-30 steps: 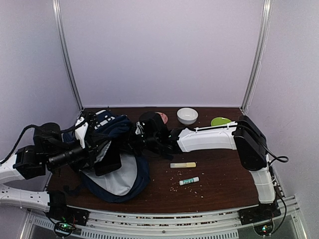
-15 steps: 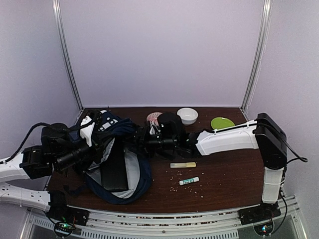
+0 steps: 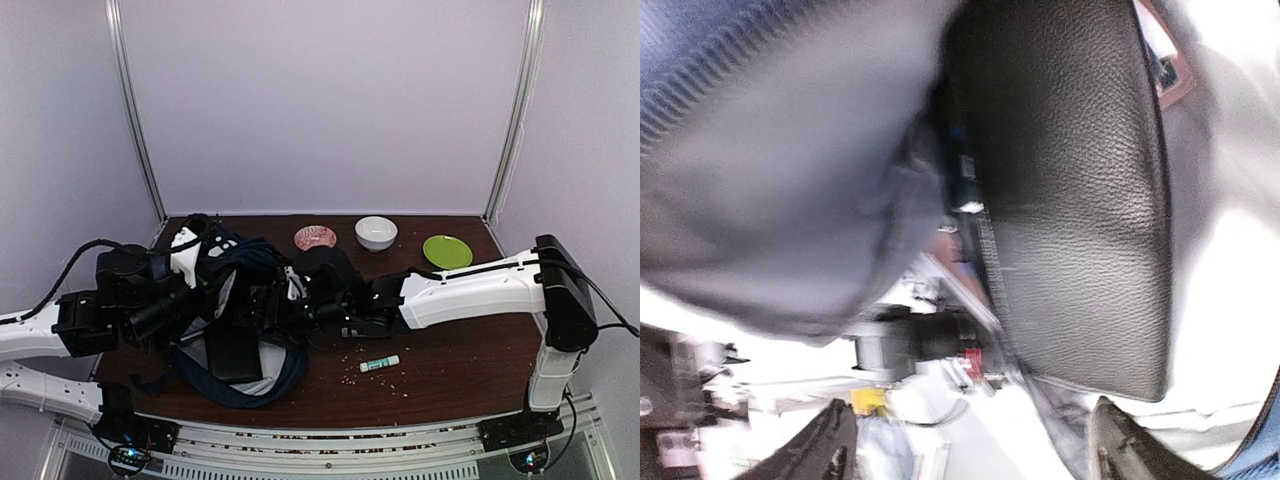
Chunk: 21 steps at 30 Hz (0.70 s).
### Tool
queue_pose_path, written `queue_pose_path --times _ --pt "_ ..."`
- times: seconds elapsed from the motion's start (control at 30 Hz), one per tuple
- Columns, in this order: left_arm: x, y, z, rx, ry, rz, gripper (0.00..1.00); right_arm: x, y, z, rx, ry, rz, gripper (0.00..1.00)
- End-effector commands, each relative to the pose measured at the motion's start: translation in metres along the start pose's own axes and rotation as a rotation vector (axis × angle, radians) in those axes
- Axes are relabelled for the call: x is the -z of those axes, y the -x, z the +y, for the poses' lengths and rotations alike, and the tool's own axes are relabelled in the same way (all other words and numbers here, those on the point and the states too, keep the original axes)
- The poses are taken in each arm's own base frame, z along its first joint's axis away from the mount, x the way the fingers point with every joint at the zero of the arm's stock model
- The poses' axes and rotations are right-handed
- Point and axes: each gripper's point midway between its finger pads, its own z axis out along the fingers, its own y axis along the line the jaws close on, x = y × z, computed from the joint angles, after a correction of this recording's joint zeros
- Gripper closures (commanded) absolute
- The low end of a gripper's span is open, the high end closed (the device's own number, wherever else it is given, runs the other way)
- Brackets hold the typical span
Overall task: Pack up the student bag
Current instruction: Place the personal item in the student bag.
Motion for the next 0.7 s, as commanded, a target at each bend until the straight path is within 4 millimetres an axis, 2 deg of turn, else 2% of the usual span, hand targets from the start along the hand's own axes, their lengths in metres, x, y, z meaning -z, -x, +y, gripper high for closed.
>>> queue_pose_path --times 0.0,0.23,0.47,0.67 --pt "0.01 0.067 0.007 0.116 0.006 -0.205 1.0 -0.011 0.005 -0.048 0.082 -0.201 -0.036 0.14" --pt "0.014 0.075 0.002 0.137 -0.036 -0.229 1.0 -0.034 0.001 -0.072 0.139 -0.266 -0.023 0.11" --pt "0.028 0.084 -0.01 0.158 -0.149 -0.258 1.0 -0.048 0.002 -0.077 0.165 -0.195 0.011 0.11" --pt "0.03 0.091 -0.01 0.178 -0.158 -0.292 1.0 -0.065 -0.012 -0.082 0.17 -0.132 0.086 0.11"
